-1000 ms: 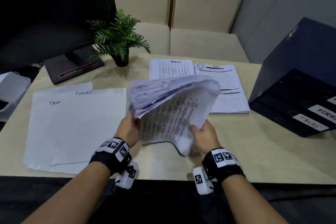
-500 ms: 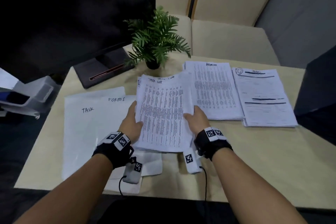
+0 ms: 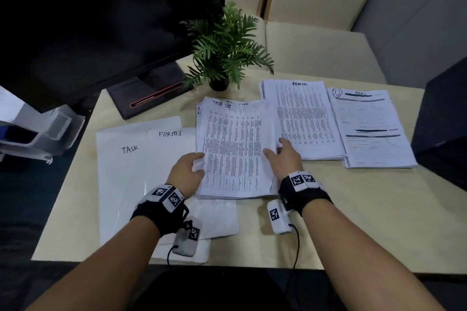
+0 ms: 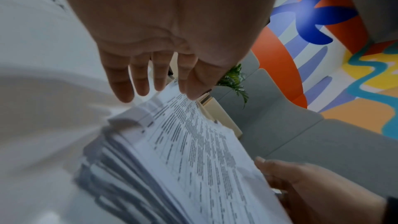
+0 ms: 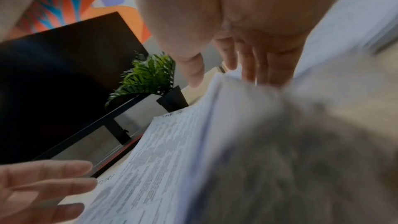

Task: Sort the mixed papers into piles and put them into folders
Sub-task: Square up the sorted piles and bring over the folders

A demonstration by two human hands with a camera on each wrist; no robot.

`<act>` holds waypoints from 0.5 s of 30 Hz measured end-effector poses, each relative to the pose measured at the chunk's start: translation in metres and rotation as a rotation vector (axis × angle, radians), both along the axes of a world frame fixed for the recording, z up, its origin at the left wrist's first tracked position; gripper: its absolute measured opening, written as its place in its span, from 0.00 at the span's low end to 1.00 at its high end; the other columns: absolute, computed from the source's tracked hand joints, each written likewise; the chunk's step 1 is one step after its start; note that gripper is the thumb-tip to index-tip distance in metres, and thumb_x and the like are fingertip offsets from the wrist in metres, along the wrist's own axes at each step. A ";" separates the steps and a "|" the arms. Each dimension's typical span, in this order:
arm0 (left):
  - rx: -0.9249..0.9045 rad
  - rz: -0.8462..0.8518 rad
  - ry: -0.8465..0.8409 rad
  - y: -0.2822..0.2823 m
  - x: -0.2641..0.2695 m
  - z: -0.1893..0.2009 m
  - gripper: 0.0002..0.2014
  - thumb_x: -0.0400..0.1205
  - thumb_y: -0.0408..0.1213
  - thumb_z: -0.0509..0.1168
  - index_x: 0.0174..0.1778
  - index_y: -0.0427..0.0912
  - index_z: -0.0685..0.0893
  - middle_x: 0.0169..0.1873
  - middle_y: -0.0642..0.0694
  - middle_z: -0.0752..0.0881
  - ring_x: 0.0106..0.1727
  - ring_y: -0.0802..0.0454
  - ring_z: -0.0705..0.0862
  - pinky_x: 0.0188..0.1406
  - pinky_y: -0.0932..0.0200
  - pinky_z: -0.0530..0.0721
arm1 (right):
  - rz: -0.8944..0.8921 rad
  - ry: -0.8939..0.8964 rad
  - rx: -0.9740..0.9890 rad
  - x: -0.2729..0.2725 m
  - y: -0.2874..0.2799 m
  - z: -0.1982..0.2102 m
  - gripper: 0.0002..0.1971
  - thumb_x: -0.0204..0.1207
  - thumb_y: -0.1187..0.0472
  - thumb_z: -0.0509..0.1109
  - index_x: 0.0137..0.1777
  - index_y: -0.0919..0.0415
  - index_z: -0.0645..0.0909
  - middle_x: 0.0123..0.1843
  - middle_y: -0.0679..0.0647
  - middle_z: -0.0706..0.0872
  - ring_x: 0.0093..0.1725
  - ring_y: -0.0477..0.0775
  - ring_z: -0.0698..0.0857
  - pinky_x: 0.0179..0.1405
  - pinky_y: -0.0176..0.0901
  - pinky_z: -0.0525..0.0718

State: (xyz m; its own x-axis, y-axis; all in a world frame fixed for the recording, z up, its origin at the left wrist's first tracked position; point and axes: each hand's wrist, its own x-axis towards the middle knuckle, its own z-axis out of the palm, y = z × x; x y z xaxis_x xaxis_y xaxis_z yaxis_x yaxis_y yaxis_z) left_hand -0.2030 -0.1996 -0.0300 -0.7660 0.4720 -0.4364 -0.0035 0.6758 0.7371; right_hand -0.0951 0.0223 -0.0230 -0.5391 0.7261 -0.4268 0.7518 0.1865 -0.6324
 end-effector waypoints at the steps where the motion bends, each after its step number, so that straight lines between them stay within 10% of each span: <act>1: 0.004 0.009 0.017 -0.002 0.002 0.002 0.22 0.81 0.29 0.62 0.72 0.44 0.76 0.72 0.44 0.74 0.71 0.48 0.74 0.68 0.59 0.69 | 0.017 0.002 0.027 0.004 0.000 0.004 0.31 0.81 0.53 0.68 0.81 0.61 0.64 0.78 0.60 0.73 0.73 0.60 0.76 0.70 0.48 0.73; 15: -0.257 0.217 0.064 -0.078 0.046 0.009 0.20 0.80 0.34 0.65 0.70 0.45 0.78 0.70 0.39 0.77 0.67 0.40 0.78 0.63 0.53 0.73 | 0.470 -0.034 -0.008 0.052 -0.074 0.018 0.09 0.79 0.53 0.68 0.51 0.59 0.83 0.50 0.52 0.86 0.47 0.52 0.82 0.43 0.39 0.74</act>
